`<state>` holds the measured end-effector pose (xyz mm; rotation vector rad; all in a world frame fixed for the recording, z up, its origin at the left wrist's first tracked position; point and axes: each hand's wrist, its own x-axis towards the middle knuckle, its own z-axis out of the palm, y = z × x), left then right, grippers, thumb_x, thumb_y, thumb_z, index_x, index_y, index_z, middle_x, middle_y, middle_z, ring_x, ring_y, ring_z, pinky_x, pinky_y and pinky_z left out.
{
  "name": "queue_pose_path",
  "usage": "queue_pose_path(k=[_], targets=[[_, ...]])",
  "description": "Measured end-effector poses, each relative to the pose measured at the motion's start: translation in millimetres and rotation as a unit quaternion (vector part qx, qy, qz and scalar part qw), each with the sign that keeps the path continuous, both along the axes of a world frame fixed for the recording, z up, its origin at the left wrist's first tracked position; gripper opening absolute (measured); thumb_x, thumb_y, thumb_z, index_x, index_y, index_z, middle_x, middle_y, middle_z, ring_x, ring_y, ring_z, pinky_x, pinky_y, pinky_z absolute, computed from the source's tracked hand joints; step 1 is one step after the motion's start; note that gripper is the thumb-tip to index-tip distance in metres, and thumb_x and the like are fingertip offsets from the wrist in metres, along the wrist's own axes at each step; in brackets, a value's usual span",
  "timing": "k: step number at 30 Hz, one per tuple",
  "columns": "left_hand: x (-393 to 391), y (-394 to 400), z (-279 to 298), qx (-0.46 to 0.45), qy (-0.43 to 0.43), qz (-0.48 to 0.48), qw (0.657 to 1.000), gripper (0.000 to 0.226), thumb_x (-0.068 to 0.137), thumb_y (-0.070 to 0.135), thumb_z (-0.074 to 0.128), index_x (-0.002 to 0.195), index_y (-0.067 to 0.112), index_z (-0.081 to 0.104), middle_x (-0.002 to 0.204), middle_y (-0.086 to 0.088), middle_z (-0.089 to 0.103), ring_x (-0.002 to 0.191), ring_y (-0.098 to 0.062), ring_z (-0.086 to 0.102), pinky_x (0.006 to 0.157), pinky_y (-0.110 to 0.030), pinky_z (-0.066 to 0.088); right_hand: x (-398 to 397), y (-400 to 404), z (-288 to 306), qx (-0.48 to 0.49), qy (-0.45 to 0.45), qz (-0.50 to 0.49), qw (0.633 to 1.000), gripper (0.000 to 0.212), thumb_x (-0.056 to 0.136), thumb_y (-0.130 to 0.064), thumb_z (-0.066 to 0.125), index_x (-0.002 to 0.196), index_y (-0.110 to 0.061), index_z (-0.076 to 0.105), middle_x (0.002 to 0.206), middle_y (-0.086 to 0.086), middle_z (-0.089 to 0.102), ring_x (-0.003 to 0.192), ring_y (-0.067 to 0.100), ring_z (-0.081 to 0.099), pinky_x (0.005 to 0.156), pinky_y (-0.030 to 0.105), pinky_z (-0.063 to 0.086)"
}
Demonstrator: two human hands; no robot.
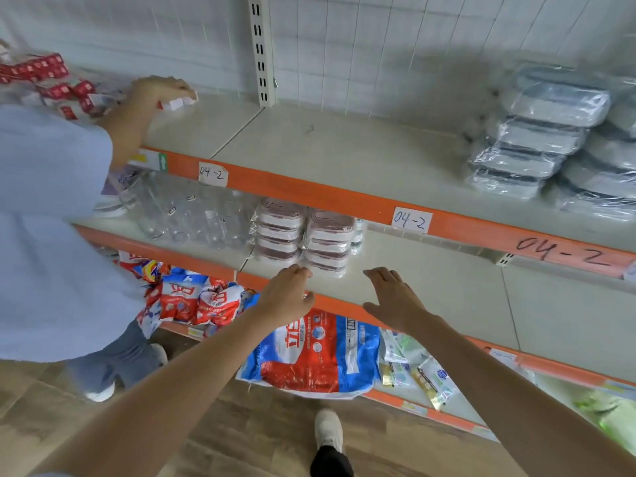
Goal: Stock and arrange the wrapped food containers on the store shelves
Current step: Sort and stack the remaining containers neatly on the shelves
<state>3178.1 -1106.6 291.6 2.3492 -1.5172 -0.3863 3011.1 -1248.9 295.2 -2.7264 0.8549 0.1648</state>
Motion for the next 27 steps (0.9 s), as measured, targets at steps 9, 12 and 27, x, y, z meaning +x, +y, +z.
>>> queue_pose_path(k=[9, 12, 27], targets=[[63.2, -61.2, -83.8, -0.058, -0.019, 0.059, 0.996, 0.033, 0.09, 0.023, 0.055, 0.118, 0.005, 0.054, 0.115, -0.008, 0.057, 0.107, -0.023, 0.054, 0.089, -0.033, 0.045, 98.8, -88.8, -73.1, -0.094, -0.095, 0.004, 0.991, 0.076, 0.088, -0.031, 0.062, 0.147, -0.011, 0.019, 0.153, 0.003, 0.02, 0.139, 0.021, 0.019, 0.11, 0.036, 0.028], [78.2, -81.6, -119.0, -0.099, -0.016, 0.07, 0.992, 0.031, 0.09, 0.022, 0.056, 0.117, 0.006, 0.056, 0.115, -0.008, 0.06, 0.108, -0.023, 0.055, 0.09, -0.037, 0.046, 134.8, -118.2, -99.8, -0.138, -0.136, 0.002, 0.981, 0.088, 0.084, -0.037, 0.066, 0.15, -0.014, 0.011, 0.157, 0.003, 0.01, 0.144, 0.021, 0.009, 0.114, 0.039, 0.019], [101.5, -171.8, -155.4, -0.054, -0.244, -0.053, 0.967, 0.08, 0.09, 0.043, 0.057, 0.148, 0.003, 0.021, 0.155, -0.013, 0.021, 0.143, -0.027, 0.019, 0.117, -0.037, 0.015, 45.6, -150.0, -162.8, -0.191, -0.363, -0.017, 0.912, 0.059, 0.071, -0.006, 0.079, 0.123, 0.004, 0.055, 0.125, 0.016, 0.058, 0.116, 0.026, 0.044, 0.087, 0.044, 0.05]])
